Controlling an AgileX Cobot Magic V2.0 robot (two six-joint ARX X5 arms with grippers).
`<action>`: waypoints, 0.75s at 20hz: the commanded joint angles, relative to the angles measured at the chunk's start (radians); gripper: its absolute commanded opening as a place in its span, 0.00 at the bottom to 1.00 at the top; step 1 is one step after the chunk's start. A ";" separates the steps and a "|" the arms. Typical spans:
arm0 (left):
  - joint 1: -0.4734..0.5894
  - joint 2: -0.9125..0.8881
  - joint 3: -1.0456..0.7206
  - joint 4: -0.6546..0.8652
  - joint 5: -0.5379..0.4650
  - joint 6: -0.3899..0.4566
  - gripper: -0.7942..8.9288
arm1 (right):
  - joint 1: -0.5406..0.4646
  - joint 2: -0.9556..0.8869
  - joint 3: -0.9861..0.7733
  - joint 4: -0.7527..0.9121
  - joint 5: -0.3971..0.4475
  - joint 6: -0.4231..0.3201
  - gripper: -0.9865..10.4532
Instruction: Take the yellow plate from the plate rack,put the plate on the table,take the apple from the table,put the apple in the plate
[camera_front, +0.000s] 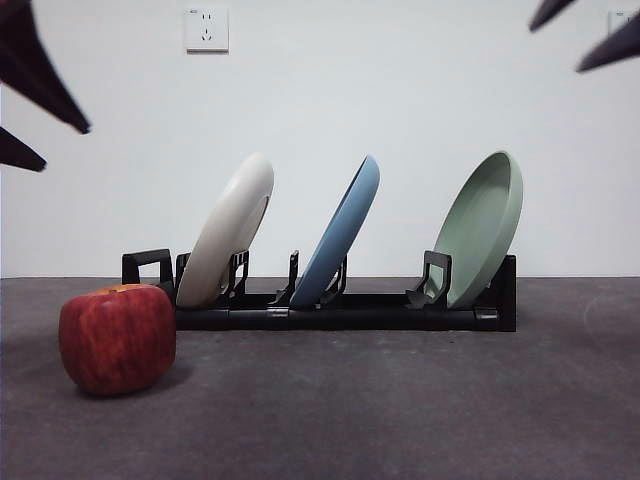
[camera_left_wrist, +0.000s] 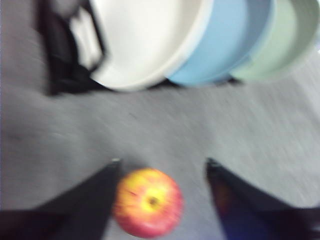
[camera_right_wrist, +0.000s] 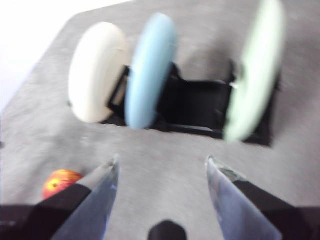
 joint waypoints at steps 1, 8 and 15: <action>-0.047 0.000 0.001 0.018 -0.005 0.014 0.49 | 0.043 0.042 0.046 0.006 -0.001 -0.010 0.34; -0.062 0.000 0.001 0.067 -0.057 0.005 0.49 | 0.273 0.260 0.232 0.013 0.125 -0.045 0.42; -0.062 -0.005 0.001 0.096 -0.147 -0.017 0.49 | 0.454 0.592 0.551 0.005 0.266 -0.045 0.42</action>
